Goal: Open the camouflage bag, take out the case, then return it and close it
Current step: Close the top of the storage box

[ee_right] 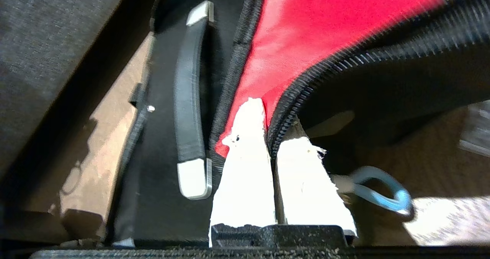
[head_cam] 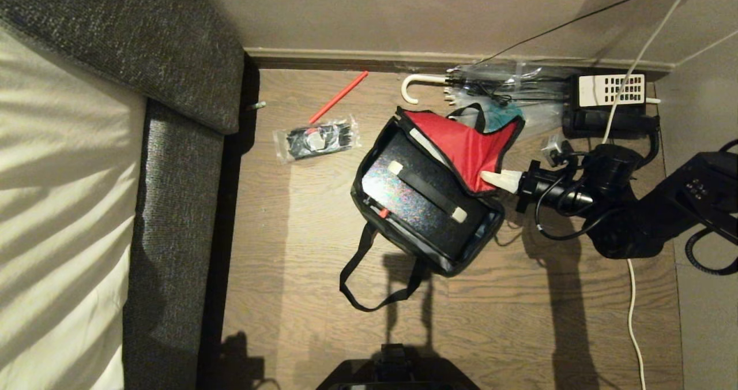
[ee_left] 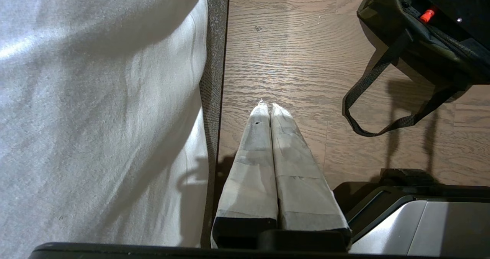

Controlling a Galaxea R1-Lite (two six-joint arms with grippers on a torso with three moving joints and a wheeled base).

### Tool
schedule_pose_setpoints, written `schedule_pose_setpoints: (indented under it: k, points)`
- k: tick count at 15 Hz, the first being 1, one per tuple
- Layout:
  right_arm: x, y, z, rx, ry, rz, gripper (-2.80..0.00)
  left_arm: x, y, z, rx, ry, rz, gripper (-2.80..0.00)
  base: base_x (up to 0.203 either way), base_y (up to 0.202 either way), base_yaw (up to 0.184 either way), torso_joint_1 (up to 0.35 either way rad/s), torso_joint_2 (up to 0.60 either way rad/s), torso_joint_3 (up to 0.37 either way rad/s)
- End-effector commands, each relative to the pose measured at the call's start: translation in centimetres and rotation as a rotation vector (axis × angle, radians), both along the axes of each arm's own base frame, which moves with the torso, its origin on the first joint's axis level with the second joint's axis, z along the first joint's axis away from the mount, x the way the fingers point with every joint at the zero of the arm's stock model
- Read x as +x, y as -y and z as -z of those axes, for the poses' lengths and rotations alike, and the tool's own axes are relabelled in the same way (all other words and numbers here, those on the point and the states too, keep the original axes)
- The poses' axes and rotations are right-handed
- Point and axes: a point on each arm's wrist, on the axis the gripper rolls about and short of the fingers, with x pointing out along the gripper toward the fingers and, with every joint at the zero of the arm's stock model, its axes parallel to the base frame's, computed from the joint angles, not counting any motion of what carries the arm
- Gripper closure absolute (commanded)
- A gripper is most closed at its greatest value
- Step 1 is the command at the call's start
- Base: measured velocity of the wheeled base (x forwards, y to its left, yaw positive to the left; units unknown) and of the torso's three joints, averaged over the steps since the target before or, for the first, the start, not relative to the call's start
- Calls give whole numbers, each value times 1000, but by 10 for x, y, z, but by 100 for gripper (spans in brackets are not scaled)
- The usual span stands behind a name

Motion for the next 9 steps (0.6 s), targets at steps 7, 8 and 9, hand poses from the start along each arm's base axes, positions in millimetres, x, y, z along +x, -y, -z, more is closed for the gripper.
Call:
schedule_pose_setpoints:
  k: [7, 8, 9]
  points:
    - [3, 24, -8, -19, 5, 21, -280, 0, 0, 0, 0, -1, 0, 0, 0, 0, 0, 0, 0, 0]
    - [2, 30, -15, -20, 13, 21, -280, 0, 0, 0, 0, -1, 0, 0, 0, 0, 0, 0, 0, 0]
    - [0, 36, -20, -22, 6, 22, -280, 0, 0, 0, 0, -1, 0, 0, 0, 0, 0, 0, 0, 0]
